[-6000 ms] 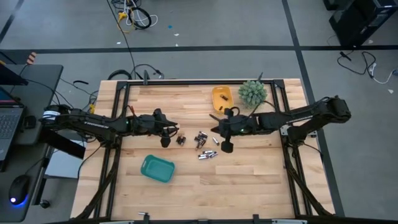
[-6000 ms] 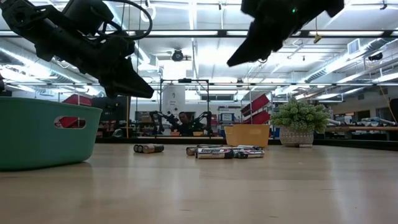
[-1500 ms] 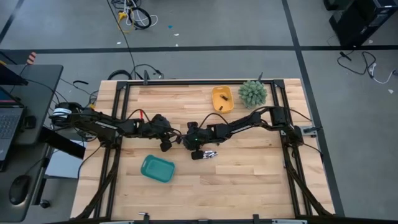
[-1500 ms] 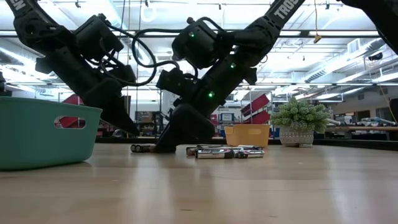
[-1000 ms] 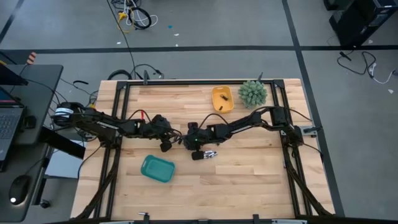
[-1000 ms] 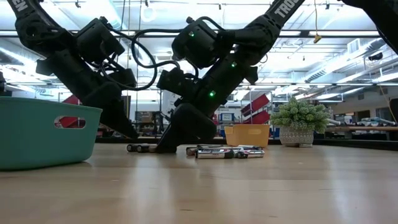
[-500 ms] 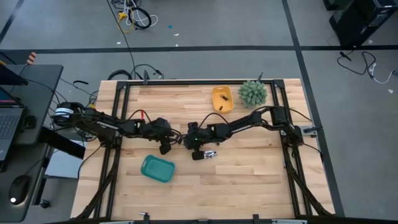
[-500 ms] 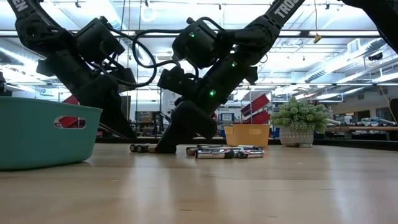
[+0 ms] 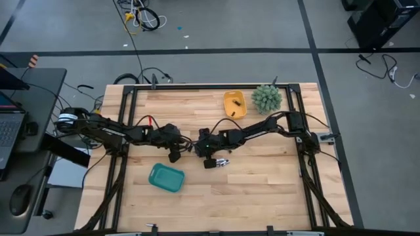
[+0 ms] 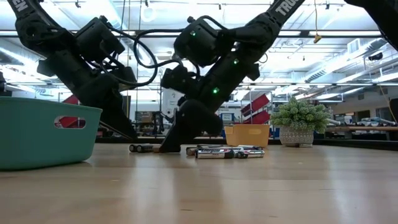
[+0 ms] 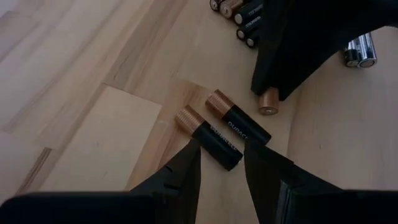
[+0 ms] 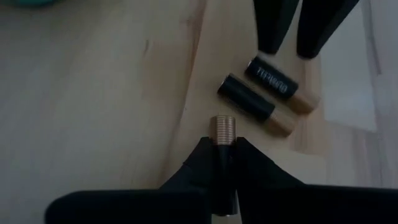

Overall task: Sort batteries
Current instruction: Put the black battery into the yellow bin

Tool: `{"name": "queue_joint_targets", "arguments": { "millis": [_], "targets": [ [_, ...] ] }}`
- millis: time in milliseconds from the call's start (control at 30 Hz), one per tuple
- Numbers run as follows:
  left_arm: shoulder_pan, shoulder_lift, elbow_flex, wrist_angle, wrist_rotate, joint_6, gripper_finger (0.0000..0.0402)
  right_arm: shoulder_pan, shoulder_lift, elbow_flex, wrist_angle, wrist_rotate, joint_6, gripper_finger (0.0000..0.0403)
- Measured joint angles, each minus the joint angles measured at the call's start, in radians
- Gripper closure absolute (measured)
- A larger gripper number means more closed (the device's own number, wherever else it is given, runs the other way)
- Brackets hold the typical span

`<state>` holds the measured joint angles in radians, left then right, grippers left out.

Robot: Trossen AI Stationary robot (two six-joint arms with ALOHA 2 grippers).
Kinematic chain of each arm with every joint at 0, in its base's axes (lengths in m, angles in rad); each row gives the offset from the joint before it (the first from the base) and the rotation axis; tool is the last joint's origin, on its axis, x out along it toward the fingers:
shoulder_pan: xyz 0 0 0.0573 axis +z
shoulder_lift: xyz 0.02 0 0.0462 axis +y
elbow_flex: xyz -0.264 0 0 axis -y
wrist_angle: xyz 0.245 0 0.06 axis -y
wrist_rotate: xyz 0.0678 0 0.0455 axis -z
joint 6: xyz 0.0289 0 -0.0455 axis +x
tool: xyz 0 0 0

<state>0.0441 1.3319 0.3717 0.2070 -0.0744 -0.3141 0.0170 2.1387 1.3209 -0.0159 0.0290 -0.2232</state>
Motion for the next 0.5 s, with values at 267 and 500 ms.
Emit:
{"name": "queue_joint_targets", "arguments": {
  "millis": [267, 500],
  "targets": [
    [0.0, 0.0, 0.0, 0.008, -0.001, 0.019, 0.0282, 0.0, -0.124, 0.001, -0.109, 0.0, -0.009, 0.0372],
    [0.0, 0.0, 0.0, 0.01, -0.002, 0.022, 0.0282, -0.028, -0.262, 0.002, -0.311, 0.174, -0.024, 0.0375]
  ]
}}
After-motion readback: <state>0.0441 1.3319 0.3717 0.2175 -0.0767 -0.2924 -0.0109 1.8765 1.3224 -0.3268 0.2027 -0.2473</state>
